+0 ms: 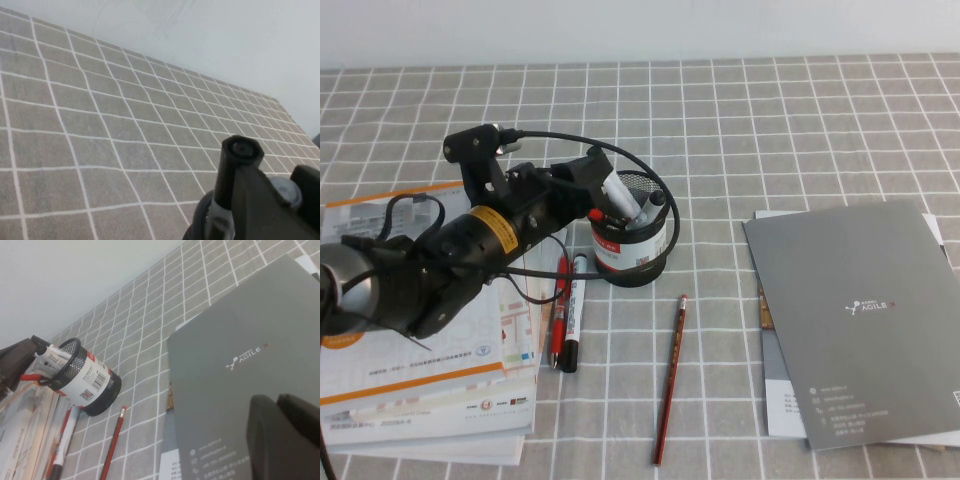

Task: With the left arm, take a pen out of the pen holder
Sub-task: 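Take a marker out of the pen holder and lay it on the table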

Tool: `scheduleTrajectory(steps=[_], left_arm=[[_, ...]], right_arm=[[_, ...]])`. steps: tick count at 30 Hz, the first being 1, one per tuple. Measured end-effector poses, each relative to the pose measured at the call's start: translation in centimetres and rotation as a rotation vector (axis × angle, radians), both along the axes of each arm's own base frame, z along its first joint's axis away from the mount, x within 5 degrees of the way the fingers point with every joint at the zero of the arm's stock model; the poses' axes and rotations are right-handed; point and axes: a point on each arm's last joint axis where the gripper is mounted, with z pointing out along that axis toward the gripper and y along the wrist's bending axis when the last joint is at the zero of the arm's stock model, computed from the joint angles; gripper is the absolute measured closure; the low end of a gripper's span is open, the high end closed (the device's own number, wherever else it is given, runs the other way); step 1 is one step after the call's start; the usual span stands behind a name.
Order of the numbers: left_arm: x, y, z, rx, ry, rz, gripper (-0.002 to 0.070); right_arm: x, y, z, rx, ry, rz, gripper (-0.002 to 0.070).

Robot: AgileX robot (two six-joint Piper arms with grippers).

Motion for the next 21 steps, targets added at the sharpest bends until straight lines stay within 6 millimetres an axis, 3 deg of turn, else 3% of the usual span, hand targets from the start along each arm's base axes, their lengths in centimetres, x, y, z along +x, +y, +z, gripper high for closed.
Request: scheduleTrajectory(steps=[10,21], left_arm=[[-0.2,-0.4,0.5,-0.014,-0.028,-0.029,0.0574],[-1.0,-0.6,3.0,0.050,-0.118,-0.083,0.0575]], right_arm=[[0.0,0.0,0.0,0.000,0.000,0.000,0.0689],[0.0,0.0,0.0,0.000,0.000,0.000,0.0689]])
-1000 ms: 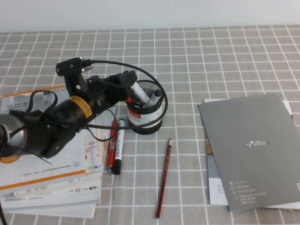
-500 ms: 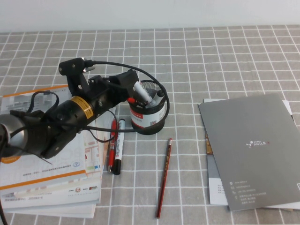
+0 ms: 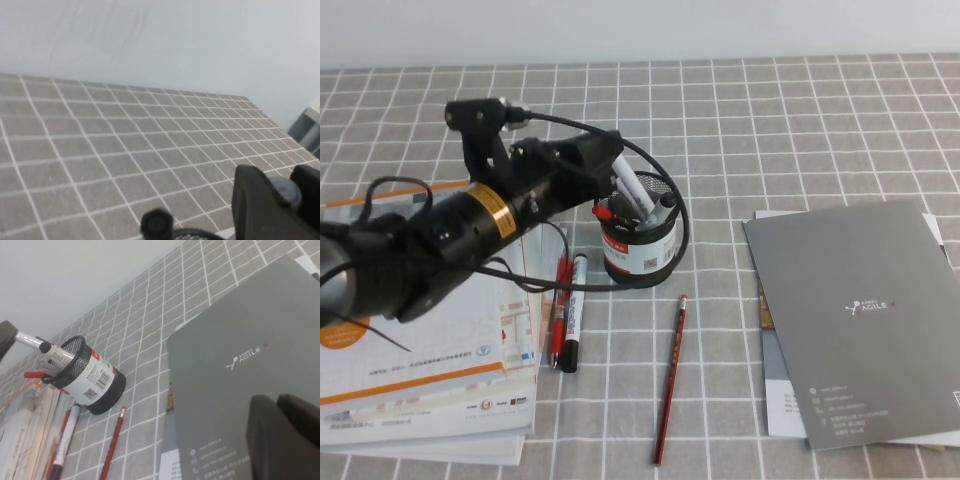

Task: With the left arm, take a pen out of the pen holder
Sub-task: 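Take a marker out of the pen holder and lay it on the table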

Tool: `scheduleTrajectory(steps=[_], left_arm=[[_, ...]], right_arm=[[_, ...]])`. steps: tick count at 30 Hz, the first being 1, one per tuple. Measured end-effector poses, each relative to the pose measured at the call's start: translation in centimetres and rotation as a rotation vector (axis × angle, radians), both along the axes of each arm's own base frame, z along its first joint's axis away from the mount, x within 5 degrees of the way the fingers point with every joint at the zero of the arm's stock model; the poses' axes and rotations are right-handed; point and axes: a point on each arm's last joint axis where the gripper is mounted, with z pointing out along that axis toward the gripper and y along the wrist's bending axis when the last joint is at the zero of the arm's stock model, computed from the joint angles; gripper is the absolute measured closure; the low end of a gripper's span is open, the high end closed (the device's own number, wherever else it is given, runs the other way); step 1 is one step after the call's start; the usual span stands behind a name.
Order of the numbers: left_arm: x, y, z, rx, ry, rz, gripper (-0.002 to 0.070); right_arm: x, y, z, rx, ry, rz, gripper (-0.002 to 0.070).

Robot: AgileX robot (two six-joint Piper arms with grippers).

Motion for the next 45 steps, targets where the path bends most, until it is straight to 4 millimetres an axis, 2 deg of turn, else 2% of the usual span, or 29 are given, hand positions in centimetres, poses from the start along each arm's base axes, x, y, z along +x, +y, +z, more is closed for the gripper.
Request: scheduleTrajectory(steps=[10,13,17,21,23,24,26,28,31,35,38,40,45], left_arm=[[-0.6,0.2,5.2,0.181,-0.166,-0.037,0.0575],[-1.2,0.5,7.5,0.266,-0.214,-0.024,0.0576],[-2.6,1.1,11.1,0.378,-0.280,0.037,0.0578],[-4.9,2.1,14.9,0.388,-0.337,0.129,0.0578],[-5.5,2.4,15.7,0.391,-0.346,0.156,0.0578],[-6.5,2.8,16.7,0.410,-0.359,0.188,0.0578],[-7.5,3.4,17.4,0.440,-0.344,0.231,0.0578],[-8.2,3.9,17.6,0.455,-0.286,0.259,0.0578],[-8.7,4.4,16.7,0.489,-0.150,0.257,0.0578],[-9.7,3.8,14.9,0.562,0.049,0.107,0.0578],[-10.1,3.1,14.1,0.549,0.145,0.001,0.0578],[-9.6,3.2,13.3,0.533,0.225,-0.035,0.0578],[-7.2,4.8,10.8,0.521,0.398,0.004,0.0578]], right_arm=[[0.0,0.0,0.0,0.000,0.000,0.000,0.0689],[0.0,0.0,0.0,0.000,0.000,0.000,0.0689],[0.0,0.0,0.0,0.000,0.000,0.000,0.0689],[0.0,0.0,0.0,0.000,0.000,0.000,0.0689],[0.0,0.0,0.0,0.000,0.000,0.000,0.0689],[0.0,0.0,0.0,0.000,0.000,0.000,0.0689],[0.0,0.0,0.0,0.000,0.000,0.000,0.0689],[0.0,0.0,0.0,0.000,0.000,0.000,0.0689],[0.0,0.0,0.0,0.000,0.000,0.000,0.0689],[0.0,0.0,0.0,0.000,0.000,0.000,0.0689],[0.0,0.0,0.0,0.000,0.000,0.000,0.0689],[0.0,0.0,0.0,0.000,0.000,0.000,0.0689],[0.0,0.0,0.0,0.000,0.000,0.000,0.0689]])
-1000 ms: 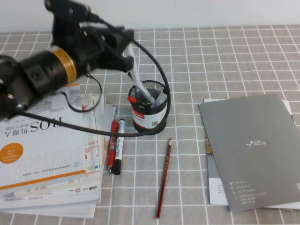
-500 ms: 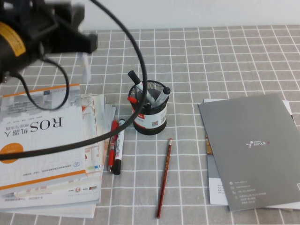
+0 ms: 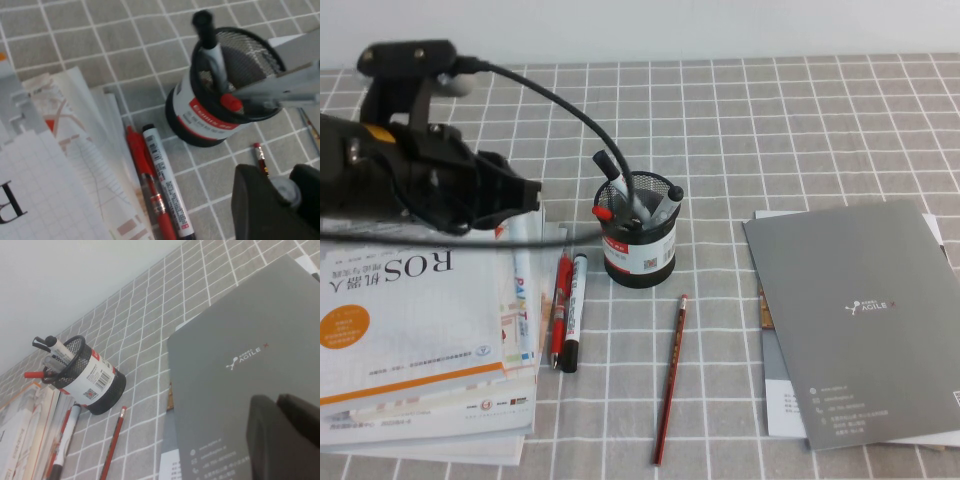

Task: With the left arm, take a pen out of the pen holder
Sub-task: 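Take a marker out of the pen holder and lay it on the table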

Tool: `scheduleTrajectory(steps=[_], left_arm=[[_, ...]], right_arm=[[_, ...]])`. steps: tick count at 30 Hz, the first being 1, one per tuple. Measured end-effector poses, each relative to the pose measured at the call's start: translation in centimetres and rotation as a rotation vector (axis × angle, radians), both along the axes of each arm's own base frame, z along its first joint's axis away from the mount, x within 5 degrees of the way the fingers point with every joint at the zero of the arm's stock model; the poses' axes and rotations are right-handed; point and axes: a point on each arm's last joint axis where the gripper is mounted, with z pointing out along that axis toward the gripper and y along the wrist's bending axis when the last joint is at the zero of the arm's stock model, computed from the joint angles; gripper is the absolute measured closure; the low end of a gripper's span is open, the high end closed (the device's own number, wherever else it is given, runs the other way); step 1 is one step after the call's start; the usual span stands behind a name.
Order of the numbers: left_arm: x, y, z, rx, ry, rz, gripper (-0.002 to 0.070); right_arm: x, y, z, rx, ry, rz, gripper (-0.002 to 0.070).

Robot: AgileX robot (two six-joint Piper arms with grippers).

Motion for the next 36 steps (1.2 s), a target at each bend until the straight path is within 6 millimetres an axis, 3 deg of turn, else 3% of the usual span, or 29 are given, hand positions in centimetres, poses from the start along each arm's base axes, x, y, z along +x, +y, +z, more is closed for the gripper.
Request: scheduleTrajectory(steps=[7,13,21,27,36], left_arm=[[3.2,0.8,-3.8,-0.070,0.164,0.091,0.0578],[6.0,-0.2,-6.7,-0.095,0.267,0.059,0.0578],[9.6,-1.7,-8.6,-0.095,0.369,-0.009,0.0578],[10.6,-1.9,-10.4,-0.070,0.415,-0.018,0.0579],[11.2,-1.8,-11.3,-0.057,0.412,-0.007,0.0567]], right_arm=[[0.0,0.0,0.0,0.000,0.000,0.000,0.0689],[0.0,0.0,0.0,0.000,0.000,0.000,0.0689],[0.0,0.0,0.0,0.000,0.000,0.000,0.0689],[0.0,0.0,0.0,0.000,0.000,0.000,0.0689],[0.0,0.0,0.0,0.000,0.000,0.000,0.0689]])
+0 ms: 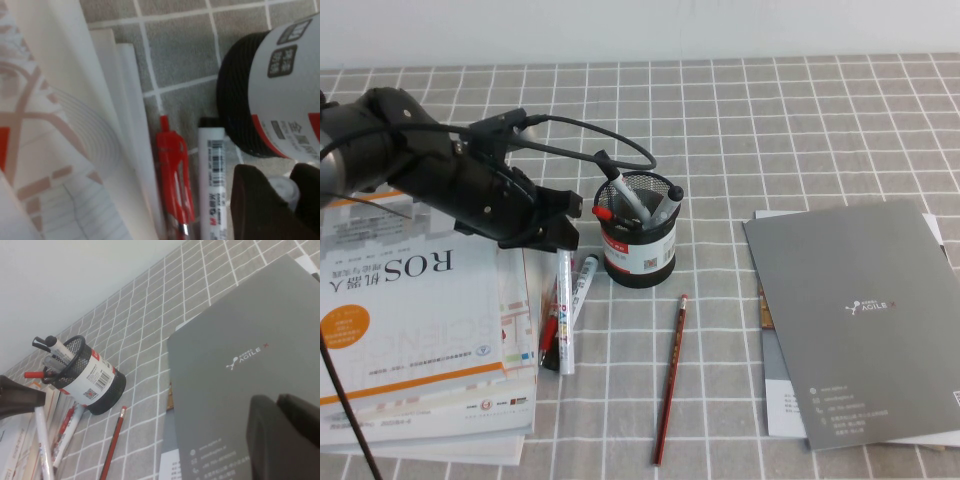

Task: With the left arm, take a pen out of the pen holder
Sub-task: 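Take a marker out of the pen holder and lay it on the table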

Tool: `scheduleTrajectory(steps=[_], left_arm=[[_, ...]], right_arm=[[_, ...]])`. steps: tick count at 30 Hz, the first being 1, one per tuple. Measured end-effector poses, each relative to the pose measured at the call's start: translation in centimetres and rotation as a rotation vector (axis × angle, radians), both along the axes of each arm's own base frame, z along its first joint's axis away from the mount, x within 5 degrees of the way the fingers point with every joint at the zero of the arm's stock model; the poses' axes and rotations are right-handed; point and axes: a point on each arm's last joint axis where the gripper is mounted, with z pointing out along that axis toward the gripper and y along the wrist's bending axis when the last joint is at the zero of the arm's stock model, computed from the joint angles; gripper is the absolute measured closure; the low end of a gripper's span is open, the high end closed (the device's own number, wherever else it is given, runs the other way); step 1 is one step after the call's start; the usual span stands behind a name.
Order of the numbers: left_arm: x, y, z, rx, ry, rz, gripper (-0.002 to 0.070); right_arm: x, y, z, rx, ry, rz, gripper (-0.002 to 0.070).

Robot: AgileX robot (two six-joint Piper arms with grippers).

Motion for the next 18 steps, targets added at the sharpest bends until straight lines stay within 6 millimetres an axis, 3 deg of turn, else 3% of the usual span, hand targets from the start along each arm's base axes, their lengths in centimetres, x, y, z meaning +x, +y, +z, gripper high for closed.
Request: scheduleTrajectory(steps=[9,15,18], left_arm=[[0.3,0.1,-0.2,0.023,-0.035,-0.006,0.0381],[0.2,0.2,0.0,0.032,-0.044,-0.011,0.0352],[-0.1,0.6,1.2,0.065,-0.089,-0.032,0.0351]], right_arm=[[0.0,0.0,0.0,0.000,0.000,0.000,0.0689],[0.0,0.0,0.0,0.000,0.000,0.000,0.0689],[0.0,0.0,0.0,0.000,0.000,0.000,0.0689]])
